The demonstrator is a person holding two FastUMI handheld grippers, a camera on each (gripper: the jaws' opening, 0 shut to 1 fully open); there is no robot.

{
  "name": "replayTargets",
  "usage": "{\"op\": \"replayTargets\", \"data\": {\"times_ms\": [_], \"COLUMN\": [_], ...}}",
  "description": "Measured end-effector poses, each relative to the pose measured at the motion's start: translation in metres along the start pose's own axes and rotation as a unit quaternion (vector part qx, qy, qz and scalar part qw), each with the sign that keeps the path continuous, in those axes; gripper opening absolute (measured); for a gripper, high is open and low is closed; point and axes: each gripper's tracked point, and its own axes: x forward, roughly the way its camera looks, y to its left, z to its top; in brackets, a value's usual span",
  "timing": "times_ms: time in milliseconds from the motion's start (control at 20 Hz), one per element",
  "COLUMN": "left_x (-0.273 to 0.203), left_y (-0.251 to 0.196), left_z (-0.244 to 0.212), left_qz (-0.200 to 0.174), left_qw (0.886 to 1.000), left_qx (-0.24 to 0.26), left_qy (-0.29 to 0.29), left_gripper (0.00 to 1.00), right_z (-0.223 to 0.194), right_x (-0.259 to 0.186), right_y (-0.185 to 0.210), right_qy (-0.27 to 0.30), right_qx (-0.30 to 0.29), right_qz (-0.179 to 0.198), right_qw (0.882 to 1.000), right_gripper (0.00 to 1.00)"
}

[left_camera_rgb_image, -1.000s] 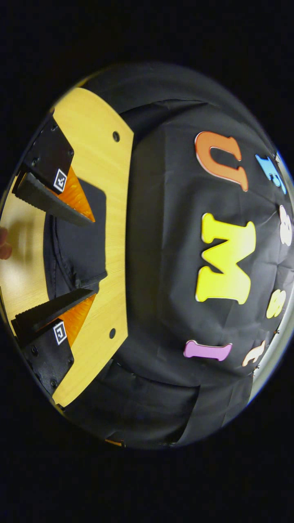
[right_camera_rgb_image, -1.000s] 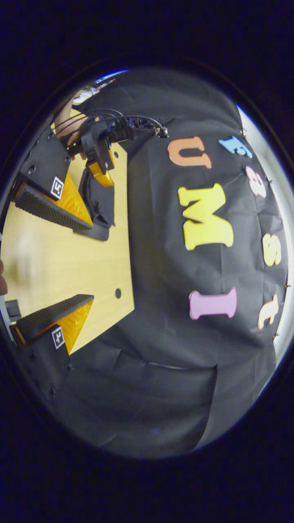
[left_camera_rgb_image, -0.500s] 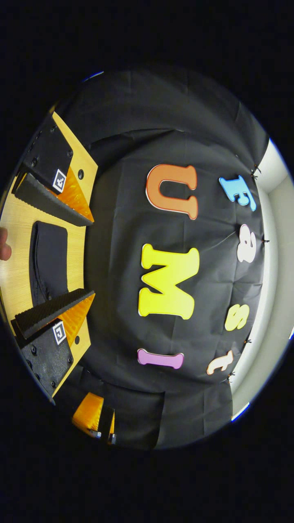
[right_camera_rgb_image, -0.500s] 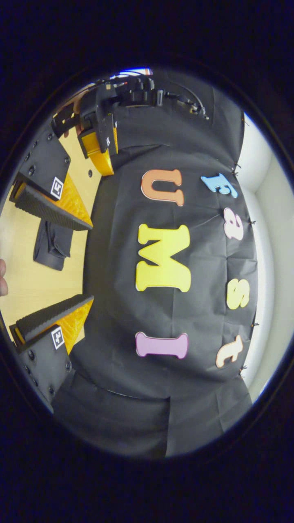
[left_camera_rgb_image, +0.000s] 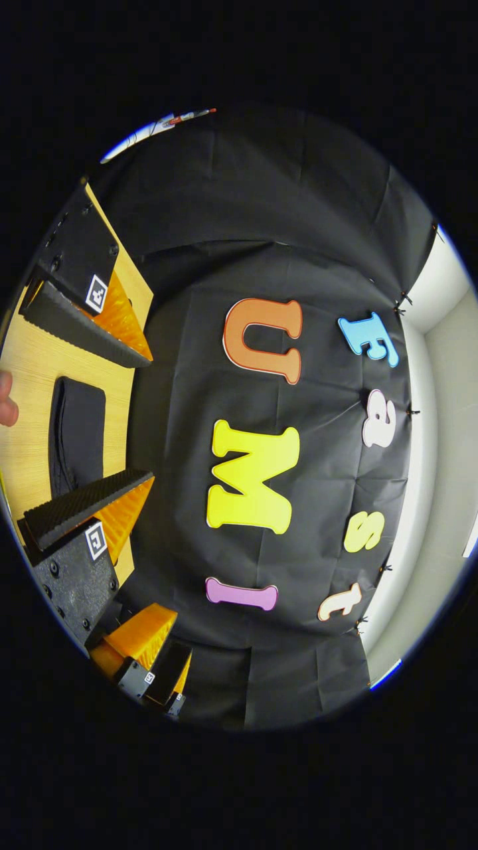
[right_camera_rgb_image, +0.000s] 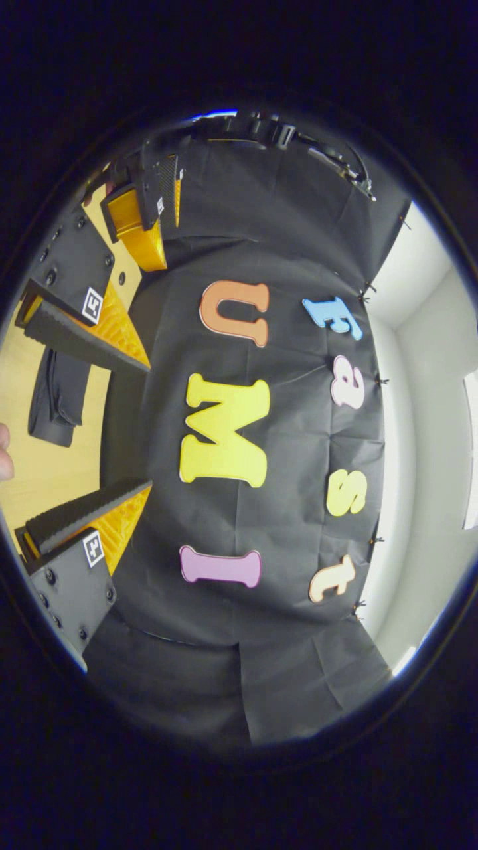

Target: Grasp the waist and the cuffs of the jeans and fold them to make the two legs overlap; first hold the waist and fold one-third of the jeans toward the cuffs, then hold the cuffs and fold the remaining one-third in the same direction to finish folding.

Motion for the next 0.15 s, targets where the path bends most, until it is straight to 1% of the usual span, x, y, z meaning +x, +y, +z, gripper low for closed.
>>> {"op": "replayTargets", "data": {"times_ms": [100, 150], "left_x": [0.0003, 0.0007], "left_y": [0.0035, 0.006], "left_z": [-0.0014, -0.0002], "left_qz": [0.004, 0.005], "left_qw": [1.0, 1.0], "left_qx": [0.006, 0.008], "left_qy": [0.0, 0.0], "left_gripper": [0.98, 0.98], "right_z": [-0.0018, -0.0038], "right_x": [0.0024, 0.0036], "right_y": [0.0033, -0.0008], "right_qy": [0.008, 0.012], "right_qx": [0.007, 0.01], "right_qz": [0.004, -0.002], "right_qw": [1.0, 1.0], "right_gripper": [0.96, 0.94]}}
